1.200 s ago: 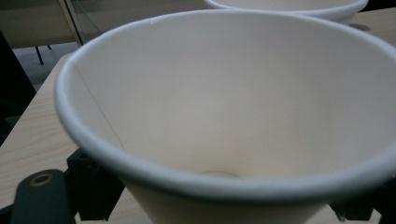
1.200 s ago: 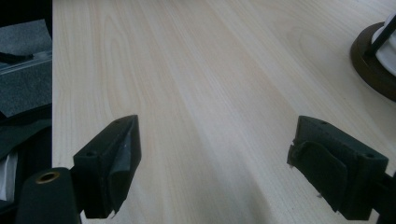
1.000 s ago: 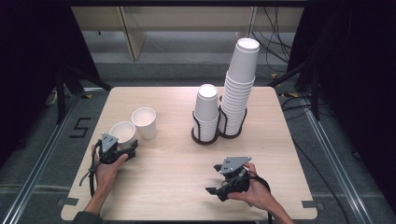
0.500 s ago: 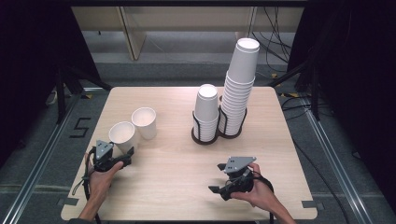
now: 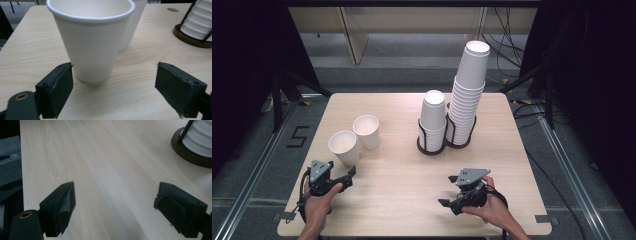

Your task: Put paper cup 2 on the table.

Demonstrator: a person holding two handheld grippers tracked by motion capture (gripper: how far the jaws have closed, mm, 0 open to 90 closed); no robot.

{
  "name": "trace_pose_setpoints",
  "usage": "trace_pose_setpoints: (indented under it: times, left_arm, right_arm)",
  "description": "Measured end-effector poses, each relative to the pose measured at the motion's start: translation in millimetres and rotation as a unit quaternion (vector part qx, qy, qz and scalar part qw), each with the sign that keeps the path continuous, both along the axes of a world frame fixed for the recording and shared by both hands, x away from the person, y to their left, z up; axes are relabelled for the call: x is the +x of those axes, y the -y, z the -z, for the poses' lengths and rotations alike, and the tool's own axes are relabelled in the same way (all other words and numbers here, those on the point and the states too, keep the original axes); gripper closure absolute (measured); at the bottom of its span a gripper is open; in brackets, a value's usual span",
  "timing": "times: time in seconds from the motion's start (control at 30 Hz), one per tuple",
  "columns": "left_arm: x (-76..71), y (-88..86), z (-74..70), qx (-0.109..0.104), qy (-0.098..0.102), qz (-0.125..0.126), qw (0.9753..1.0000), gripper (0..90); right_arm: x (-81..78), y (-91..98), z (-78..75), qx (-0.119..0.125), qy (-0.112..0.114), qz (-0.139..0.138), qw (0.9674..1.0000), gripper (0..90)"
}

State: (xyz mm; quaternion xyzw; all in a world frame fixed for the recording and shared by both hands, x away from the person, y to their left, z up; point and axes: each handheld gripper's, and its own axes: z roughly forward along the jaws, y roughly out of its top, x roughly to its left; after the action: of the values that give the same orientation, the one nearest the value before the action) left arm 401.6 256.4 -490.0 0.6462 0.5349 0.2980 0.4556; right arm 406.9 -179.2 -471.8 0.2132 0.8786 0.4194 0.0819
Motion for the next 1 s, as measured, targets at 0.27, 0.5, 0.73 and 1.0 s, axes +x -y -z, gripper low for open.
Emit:
trace_pose_setpoints:
  times: [0.27, 0.5, 0.73, 1.0]
  left_arm:
    - [-17.8, 28.8, -2.9, -0.014, 0.003, 0.041, 0.9990, 14.4]
    - [-26.5, 52.5, 0.5, -0.010, 0.002, 0.076, 0.9970, 14.4]
    - [-38.7, 76.3, 3.7, -0.015, -0.011, 0.121, 0.9925, 14.5]
    - [-50.1, 94.7, 3.8, -0.013, -0.010, 0.166, 0.9859, 14.5]
  right_arm:
    - [0.1, 3.9, -0.7, 0.000, 0.004, 0.010, 0.9999, 16.9]
    - [1.1, 7.2, 1.9, 0.013, -0.020, 0.033, 0.9992, 17.2]
    - [0.4, 9.6, 2.3, 0.023, -0.030, 0.038, 0.9986, 16.9]
    - [-3.8, 10.3, 6.2, 0.032, -0.033, 0.043, 0.9980, 16.8]
